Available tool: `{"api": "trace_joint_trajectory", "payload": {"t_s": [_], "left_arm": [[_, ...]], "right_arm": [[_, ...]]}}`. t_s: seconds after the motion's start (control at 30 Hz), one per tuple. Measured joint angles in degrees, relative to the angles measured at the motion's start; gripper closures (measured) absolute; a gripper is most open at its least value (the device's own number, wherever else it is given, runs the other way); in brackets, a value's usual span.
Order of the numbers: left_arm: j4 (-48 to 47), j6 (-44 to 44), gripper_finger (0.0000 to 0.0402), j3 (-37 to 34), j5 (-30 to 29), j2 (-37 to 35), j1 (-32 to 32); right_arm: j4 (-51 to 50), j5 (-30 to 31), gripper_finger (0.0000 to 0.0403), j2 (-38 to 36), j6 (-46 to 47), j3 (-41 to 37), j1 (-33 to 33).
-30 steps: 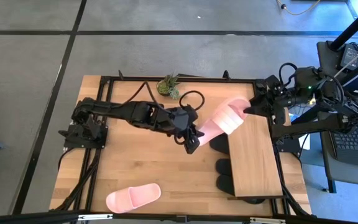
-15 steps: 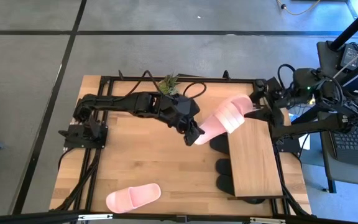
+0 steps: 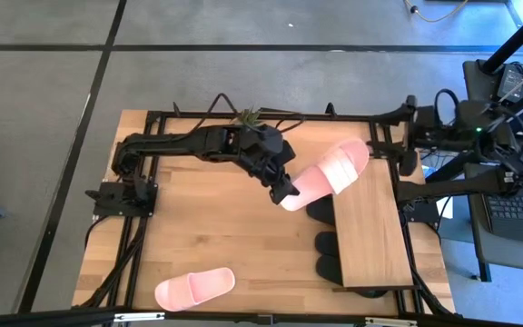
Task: Pick and place slides into the shelf
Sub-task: Put the top pink slides on the shelf
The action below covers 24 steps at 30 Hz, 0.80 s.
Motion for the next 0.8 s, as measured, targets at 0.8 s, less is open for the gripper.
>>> {"api": "trace_joint_trajectory", "payload": {"t_s": [0.8], "left_arm": [[15.8,-6.4,0.0335,-0.1,33.2,21.5,10.8]], "right_arm": [[-12.4,-0.2,0.0089,-1.6,6.6,-0.4,0.0]]}}
